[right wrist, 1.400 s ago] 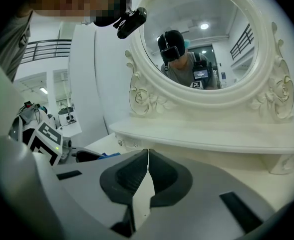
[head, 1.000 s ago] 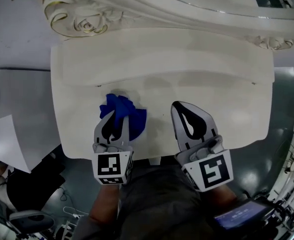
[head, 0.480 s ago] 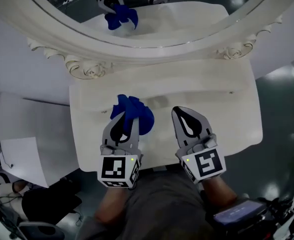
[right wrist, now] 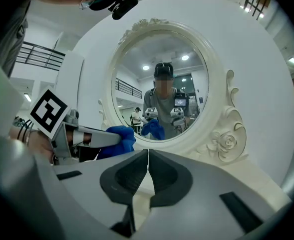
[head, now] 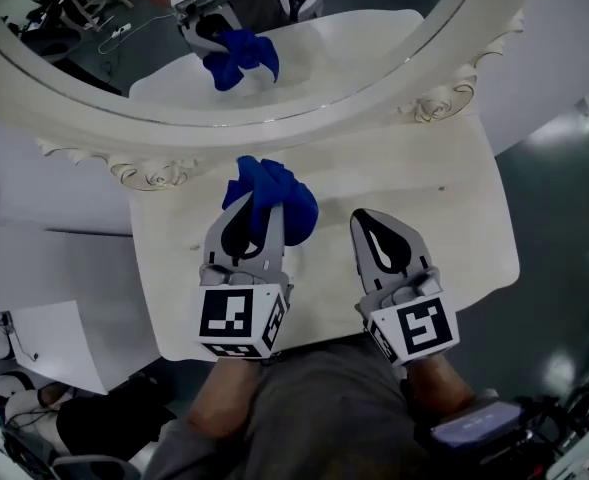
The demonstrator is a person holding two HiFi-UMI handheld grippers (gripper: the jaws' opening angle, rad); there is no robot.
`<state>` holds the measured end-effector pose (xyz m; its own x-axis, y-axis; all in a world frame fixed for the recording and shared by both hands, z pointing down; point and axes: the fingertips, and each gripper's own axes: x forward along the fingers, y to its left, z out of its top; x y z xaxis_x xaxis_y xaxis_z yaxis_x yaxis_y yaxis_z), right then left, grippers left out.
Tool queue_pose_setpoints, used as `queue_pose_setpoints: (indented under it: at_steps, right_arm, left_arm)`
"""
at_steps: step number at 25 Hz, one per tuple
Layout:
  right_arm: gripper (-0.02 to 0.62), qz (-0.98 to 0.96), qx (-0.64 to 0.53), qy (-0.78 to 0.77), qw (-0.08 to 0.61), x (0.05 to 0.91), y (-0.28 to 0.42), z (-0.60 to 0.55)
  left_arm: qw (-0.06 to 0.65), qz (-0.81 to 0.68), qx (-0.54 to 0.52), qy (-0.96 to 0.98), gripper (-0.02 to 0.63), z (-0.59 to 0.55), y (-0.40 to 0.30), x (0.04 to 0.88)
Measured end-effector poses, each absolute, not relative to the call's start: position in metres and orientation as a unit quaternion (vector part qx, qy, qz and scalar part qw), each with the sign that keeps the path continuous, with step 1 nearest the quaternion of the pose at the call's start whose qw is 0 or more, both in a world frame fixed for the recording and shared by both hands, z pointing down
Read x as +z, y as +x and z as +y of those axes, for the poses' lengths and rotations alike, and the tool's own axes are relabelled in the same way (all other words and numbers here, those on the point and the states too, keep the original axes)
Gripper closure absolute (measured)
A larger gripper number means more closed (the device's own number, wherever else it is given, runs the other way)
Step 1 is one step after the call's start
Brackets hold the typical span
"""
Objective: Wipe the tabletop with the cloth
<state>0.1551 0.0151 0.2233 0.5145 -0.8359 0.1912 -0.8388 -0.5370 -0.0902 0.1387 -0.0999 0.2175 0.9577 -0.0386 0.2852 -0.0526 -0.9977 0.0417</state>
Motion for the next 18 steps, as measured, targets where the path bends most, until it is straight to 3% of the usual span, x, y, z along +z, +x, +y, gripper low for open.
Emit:
queue_pose_setpoints:
  at_steps: [9, 18]
  right_arm:
    - [0.580, -0.470, 0.173, 0.865, 0.010, 0.283, 0.177, 0.036]
    - [0.580, -0.468, 0.219, 0.856, 0.019, 0.324, 0.182, 0.039]
  left_arm:
    - [0.071, -0.024, 0.220, 0.973, 0.511, -0.098, 0.185, 0.304]
    - [0.066, -0.040, 0.280, 0.957, 0.511, -0.107, 0.202, 0.354]
